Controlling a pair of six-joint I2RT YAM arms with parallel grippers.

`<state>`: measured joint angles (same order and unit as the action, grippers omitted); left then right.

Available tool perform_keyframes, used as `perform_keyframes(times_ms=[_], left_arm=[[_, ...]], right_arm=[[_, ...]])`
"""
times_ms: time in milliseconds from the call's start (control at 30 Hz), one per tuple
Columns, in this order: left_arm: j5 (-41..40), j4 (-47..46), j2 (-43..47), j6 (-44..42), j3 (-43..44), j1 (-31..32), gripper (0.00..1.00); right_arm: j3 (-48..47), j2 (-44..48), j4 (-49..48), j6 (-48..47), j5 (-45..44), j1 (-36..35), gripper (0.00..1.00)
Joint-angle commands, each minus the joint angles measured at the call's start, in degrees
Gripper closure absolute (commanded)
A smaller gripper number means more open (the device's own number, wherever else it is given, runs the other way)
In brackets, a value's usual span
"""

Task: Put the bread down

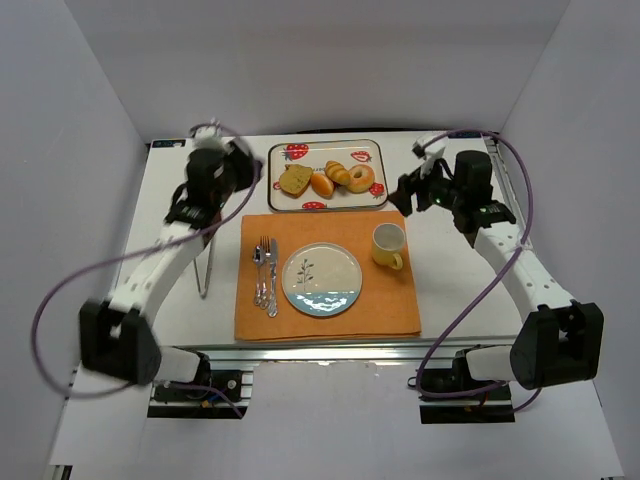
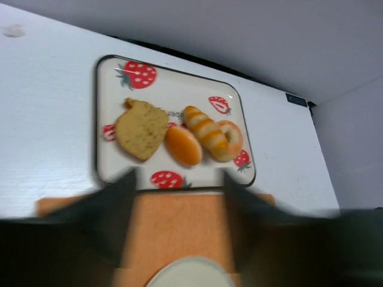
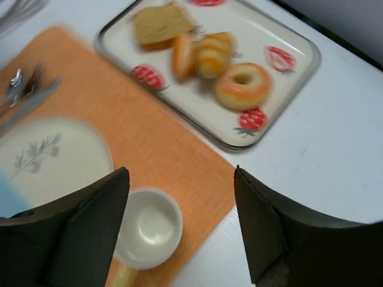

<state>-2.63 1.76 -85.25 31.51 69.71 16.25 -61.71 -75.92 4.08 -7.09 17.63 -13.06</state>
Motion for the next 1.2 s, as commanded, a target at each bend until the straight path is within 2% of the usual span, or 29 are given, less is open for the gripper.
perform_keyframes(times_ms=[0,33,67,133,167,200,233,267,300,500,700,800,1033,1167], left_arm=[[-3.25,11.94,19.07,-1.81,-16.27,-6.22,0.97],[-3.86,13.43,22.12,-1.45,-18.54,-7.80,1.00],[-3.52,16.66,27.37,-2.06,-22.39,-11.47,1.00],[-3.25,20.81,30.66,-3.03,-23.66,-14.83,1.00],[-2.12,24.31,32.06,-5.73,-25.75,-17.63,0.60],[-2.20,26.17,32.08,-6.71,-26.12,-18.70,0.34],[-2.20,27.41,31.64,-8.11,-26.29,-19.06,0.19],[-1.68,28.12,30.94,-7.95,-26.47,-19.32,0.06],[-0.11,27.25,29.02,-8.39,-26.73,-19.24,0.02],[0.53,23.12,15.93,-13.30,-25.25,-19.33,0.02],[-3.95,22.41,4.67,-20.95,-20.85,-19.59,0.02],[-3.79,20.75,-1.74,-24.64,-19.88,-20.12,0.10],[0.17,16.53,-6.50,-27.81,-21.46,-21.08,0.24],[2.55,15.29,-8.96,-27.90,-22.87,-22.31,0.41]], right_arm=[[1.68,4.03,10.65,-31.75,39.36,2.34,0.29],[1.34,3.33,14.34,-36.71,42.81,2.08,0.53],[0.11,2.63,16.64,-39.46,45.02,0.68,0.63],[-1.82,-0.35,23.50,-41.76,45.21,-0.73,0.73],[-3.92,-1.50,25.61,-43.25,44.52,-1.70,0.70],[-4.81,-2.47,27.72,-43.27,44.16,-1.97,0.62],[-5.43,-4.04,27.48,-42.40,43.72,-2.40,0.35],[-5.78,-4.67,27.48,-41.43,42.76,-2.76,0.21],[-6.48,-5.20,27.74,-41.16,42.58,-2.93,0.12],[-5.00,-5.38,22.21,-35.28,39.33,-3.64,0.11],[-2.89,-3.89,19.31,-32.64,37.39,-3.64,0.11],[-1.57,-3.01,18.34,-32.28,35.81,-3.46,0.11],[-1.66,-2.83,18.25,-32.11,35.28,-3.11,0.11],[-2.18,-3.09,18.25,-32.02,35.19,-2.41,0.10]])
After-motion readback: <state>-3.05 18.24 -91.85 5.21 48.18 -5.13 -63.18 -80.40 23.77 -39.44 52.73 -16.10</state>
